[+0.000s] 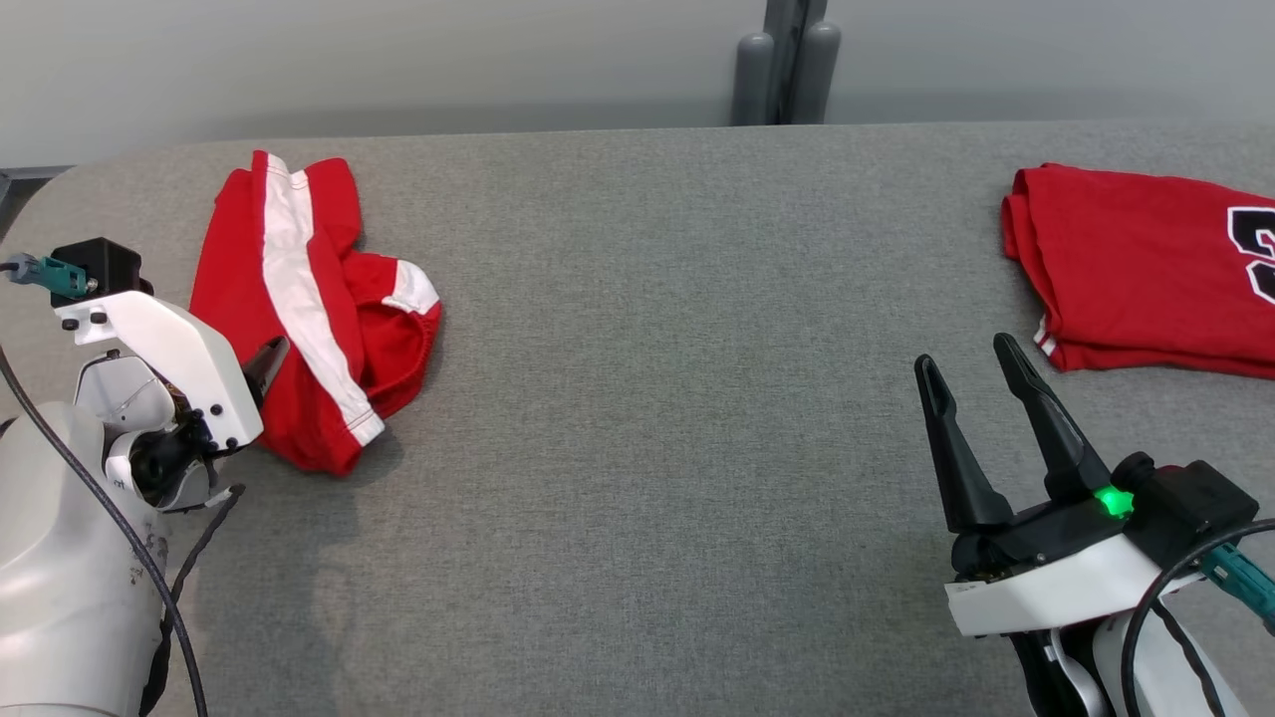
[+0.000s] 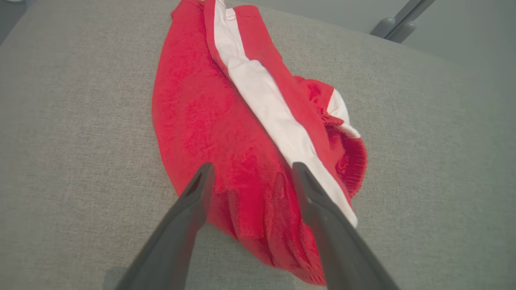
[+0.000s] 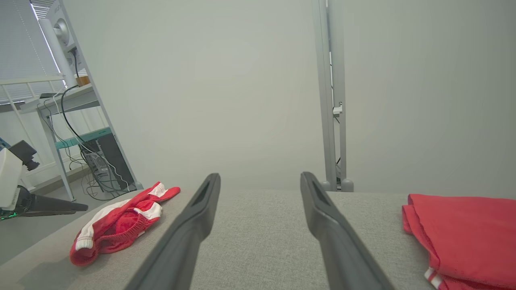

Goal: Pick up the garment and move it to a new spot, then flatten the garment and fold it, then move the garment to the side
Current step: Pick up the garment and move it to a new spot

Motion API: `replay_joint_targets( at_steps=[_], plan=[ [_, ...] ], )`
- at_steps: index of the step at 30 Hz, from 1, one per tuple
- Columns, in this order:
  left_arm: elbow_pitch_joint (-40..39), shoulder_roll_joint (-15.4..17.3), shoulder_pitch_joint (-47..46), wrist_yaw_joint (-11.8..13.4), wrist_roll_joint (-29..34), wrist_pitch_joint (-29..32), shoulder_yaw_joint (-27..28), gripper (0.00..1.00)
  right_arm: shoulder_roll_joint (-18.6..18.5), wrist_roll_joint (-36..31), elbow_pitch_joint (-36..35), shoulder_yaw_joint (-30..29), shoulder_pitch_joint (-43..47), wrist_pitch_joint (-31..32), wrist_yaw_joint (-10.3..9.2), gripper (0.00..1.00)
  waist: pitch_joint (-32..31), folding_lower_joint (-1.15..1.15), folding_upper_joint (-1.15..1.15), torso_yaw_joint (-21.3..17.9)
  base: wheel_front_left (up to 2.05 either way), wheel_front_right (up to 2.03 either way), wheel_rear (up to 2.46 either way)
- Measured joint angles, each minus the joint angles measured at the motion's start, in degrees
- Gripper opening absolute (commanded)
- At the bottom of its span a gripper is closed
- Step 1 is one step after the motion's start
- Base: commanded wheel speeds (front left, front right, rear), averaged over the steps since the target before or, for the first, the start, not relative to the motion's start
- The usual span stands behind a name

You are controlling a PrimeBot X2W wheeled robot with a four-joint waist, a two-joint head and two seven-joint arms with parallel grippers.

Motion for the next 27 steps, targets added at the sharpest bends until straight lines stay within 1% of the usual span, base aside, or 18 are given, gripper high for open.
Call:
replay_joint_targets(
  at_steps=[4,9,13,17,18,19,21,27],
  plan=[
    [2.4,-0.1,-1.3,0.0,-1.4,3.0,0.1,1.00,0.1,0.0,0.0,0.1,-0.3,0.0,0.00,1.00,0.7,0.00,0.00,-1.6,0.00,0.00,0.00],
    [4.7,-0.9,-2.7,0.0,-2.5,8.1,-0.7,1.00,0.1,0.4,0.0,0.3,-1.0,0.0,0.00,1.00,1.5,0.00,0.00,-2.6,0.00,0.00,0.00],
    [6.1,-1.0,-2.9,1.8,-2.4,10.1,-1.2,1.00,0.3,0.4,0.0,0.3,-1.1,0.0,0.00,1.00,1.8,0.00,0.00,-3.3,0.00,0.00,0.00],
    [7.4,-1.9,-3.0,2.3,-2.7,12.4,-1.3,1.00,0.6,0.7,0.1,0.2,-1.1,0.0,0.00,1.00,1.7,0.00,0.00,-3.8,0.00,0.00,0.00],
    [7.4,-1.9,-3.0,2.4,-3.1,12.4,-1.3,0.80,0.6,0.8,0.1,0.2,-1.1,0.0,0.00,1.00,1.7,0.00,0.00,-3.8,0.00,0.00,0.00],
    [7.5,-1.9,-3.0,2.5,-3.1,12.5,-1.2,0.80,0.7,0.8,0.1,0.2,-1.2,0.0,0.00,1.00,1.6,0.00,0.00,-3.9,0.00,0.00,0.00],
    [7.5,-1.9,-3.0,2.5,-3.2,12.5,-1.3,0.00,0.7,0.9,0.1,0.2,-1.2,0.0,0.00,1.00,1.4,0.00,0.00,-4.0,0.00,0.00,0.00],
    [7.1,-2.0,-2.9,2.2,-3.6,13.0,-1.8,0.00,0.8,0.9,0.4,0.0,-1.2,0.0,0.00,1.00,0.7,0.00,0.00,-3.7,0.00,0.00,0.00]
  ],
)
